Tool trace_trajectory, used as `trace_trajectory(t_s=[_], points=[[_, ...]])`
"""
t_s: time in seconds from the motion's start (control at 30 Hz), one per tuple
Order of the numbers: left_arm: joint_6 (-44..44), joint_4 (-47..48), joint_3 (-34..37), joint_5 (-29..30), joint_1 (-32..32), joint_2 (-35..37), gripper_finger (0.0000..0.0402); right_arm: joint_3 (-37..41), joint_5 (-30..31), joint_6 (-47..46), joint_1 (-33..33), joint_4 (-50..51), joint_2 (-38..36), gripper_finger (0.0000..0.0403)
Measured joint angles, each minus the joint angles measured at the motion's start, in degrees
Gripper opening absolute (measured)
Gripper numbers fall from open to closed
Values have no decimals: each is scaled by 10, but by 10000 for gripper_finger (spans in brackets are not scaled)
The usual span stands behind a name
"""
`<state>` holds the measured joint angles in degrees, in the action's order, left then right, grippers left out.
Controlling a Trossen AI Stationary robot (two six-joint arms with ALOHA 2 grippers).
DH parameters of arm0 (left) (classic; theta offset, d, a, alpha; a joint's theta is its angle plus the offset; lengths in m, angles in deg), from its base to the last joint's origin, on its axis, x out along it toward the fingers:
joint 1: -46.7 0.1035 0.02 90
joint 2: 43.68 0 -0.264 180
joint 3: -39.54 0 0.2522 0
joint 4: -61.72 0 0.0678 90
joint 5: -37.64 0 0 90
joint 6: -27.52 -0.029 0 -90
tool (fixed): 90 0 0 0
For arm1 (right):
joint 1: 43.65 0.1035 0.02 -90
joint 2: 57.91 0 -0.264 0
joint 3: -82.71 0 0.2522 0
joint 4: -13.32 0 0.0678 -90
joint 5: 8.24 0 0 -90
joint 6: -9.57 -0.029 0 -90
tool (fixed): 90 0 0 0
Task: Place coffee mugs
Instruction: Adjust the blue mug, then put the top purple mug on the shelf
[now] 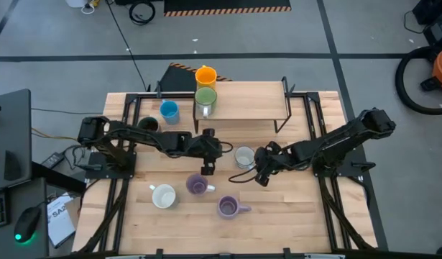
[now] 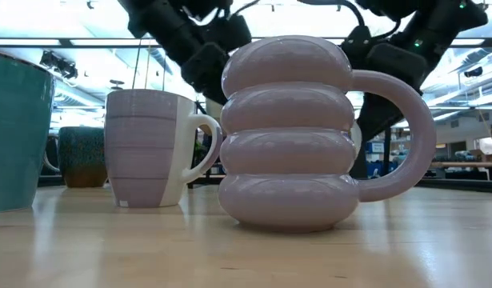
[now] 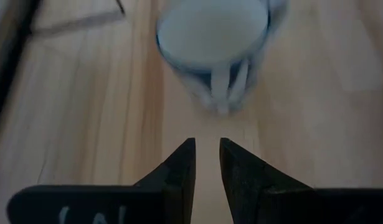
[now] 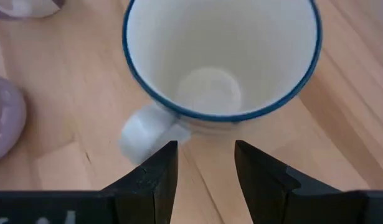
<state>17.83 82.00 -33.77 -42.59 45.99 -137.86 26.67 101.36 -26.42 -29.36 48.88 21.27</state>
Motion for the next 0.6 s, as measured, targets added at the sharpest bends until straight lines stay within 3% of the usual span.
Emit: trace_trajectory(t_s=[0.33, 0.6], points=[[26, -35, 100, 1, 19, 107, 79, -33, -16, 17, -16, -95, 61, 165], [45, -23, 129, -8, 16, 160, 79, -118, -19, 80, -7, 29, 53, 165]])
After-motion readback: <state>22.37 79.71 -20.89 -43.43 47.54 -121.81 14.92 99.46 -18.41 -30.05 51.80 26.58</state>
